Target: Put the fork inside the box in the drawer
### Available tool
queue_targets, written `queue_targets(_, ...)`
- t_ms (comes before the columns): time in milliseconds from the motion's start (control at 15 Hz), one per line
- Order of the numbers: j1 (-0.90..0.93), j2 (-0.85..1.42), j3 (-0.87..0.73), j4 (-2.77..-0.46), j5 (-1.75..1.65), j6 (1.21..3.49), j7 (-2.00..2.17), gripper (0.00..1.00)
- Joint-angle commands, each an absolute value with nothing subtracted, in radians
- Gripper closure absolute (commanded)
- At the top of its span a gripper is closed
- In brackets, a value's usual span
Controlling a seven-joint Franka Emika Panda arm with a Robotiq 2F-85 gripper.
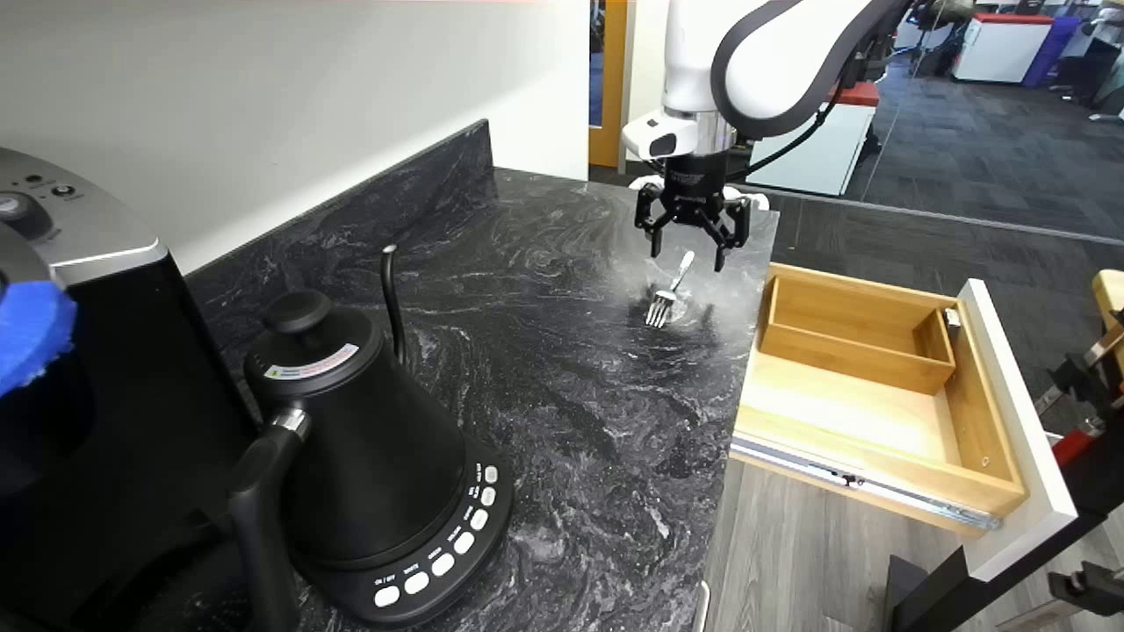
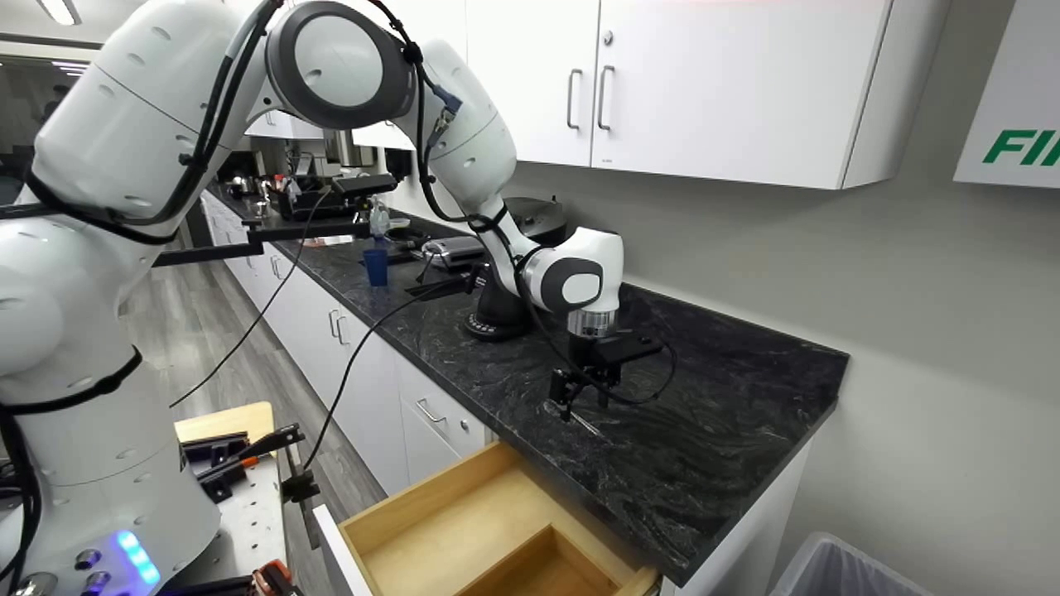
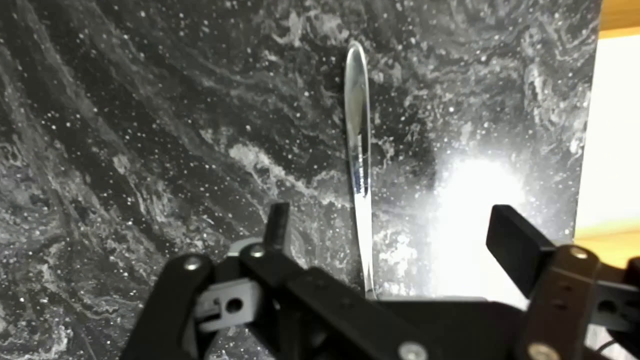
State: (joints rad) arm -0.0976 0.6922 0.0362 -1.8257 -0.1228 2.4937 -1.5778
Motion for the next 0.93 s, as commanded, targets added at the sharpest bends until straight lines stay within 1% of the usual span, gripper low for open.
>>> queue_targets(0,-0.13,0.713,0.067,-1.788,-0.115,2.461,-1.587,0.0)
queue_targets(667,-0.156,0.756,0.113,-1.783,-0.11,2.487,-1.625,0.0)
queue_targets(733,-0.157,0.754,0.115,-1.784,-0.11,2.487,-1.627,0.04)
queue_targets(800,-0.158,0.753,0.116,-1.784,-0.109,2.487,-1.628,0.26)
queue_targets(867,-0.158,0.752,0.116,-1.784,-0.109,2.487,-1.628,0.28)
